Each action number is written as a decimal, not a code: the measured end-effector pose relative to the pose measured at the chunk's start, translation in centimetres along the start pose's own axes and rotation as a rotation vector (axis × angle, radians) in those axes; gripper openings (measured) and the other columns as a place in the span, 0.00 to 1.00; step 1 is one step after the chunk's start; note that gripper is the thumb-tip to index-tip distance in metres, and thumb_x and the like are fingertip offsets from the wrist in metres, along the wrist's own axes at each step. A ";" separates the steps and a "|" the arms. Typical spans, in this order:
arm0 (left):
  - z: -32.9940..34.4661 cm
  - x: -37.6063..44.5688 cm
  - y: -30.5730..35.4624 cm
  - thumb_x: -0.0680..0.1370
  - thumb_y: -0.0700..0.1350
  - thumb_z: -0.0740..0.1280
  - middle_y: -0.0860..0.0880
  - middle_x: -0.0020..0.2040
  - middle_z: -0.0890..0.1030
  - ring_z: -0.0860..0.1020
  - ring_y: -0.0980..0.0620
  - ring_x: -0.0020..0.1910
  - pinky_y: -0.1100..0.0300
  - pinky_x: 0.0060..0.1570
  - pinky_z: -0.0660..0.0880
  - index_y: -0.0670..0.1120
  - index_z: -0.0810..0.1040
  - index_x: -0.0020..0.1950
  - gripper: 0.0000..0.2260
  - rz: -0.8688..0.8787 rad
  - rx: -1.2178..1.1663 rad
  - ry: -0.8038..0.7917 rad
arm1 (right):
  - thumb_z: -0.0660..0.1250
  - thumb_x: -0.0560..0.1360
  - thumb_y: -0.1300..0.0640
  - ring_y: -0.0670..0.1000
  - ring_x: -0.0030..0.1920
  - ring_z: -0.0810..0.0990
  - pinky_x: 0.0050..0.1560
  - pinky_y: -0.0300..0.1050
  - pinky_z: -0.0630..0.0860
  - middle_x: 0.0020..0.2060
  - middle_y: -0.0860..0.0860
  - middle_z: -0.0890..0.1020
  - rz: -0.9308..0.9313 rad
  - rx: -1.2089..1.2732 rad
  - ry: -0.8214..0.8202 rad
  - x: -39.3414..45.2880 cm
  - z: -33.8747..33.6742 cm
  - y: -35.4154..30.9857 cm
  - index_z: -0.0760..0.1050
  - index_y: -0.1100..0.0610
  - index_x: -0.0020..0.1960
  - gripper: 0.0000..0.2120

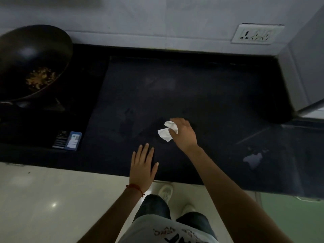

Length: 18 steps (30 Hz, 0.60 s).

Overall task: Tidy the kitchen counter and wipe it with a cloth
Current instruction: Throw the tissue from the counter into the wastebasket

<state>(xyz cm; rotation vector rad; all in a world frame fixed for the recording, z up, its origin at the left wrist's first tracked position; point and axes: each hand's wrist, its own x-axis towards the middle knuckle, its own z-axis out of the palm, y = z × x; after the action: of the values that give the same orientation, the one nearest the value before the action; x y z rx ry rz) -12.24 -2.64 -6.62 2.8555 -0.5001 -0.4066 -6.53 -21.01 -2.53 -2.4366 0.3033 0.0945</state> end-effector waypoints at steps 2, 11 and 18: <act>0.2 0.9 -1.5 0.79 0.57 0.42 0.44 0.66 0.76 0.73 0.43 0.65 0.45 0.64 0.64 0.47 0.67 0.66 0.24 -0.008 0.012 -0.037 | 0.61 0.76 0.58 0.53 0.65 0.68 0.65 0.46 0.65 0.65 0.53 0.71 -0.002 -0.156 -0.082 1.4 1.7 -0.2 0.67 0.54 0.68 0.21; 0.4 1.0 -1.0 0.75 0.55 0.53 0.43 0.65 0.76 0.69 0.45 0.66 0.44 0.62 0.69 0.48 0.68 0.64 0.21 -0.009 0.002 0.017 | 0.62 0.74 0.62 0.55 0.59 0.72 0.58 0.42 0.68 0.58 0.57 0.75 0.151 0.017 0.039 -0.7 2.0 0.8 0.74 0.59 0.61 0.16; -0.1 1.3 0.3 0.79 0.58 0.46 0.40 0.67 0.73 0.64 0.44 0.68 0.43 0.63 0.68 0.46 0.70 0.63 0.24 0.219 -0.102 0.080 | 0.66 0.72 0.62 0.50 0.48 0.77 0.50 0.41 0.75 0.48 0.52 0.79 0.326 0.287 0.309 -8.0 -2.3 3.8 0.78 0.59 0.55 0.11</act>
<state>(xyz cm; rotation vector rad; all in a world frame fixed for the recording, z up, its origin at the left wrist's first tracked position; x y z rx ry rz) -11.09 -3.40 -6.71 2.6704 -0.7441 -0.2699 -15.21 -23.77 -1.99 -2.0939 0.7948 -0.1743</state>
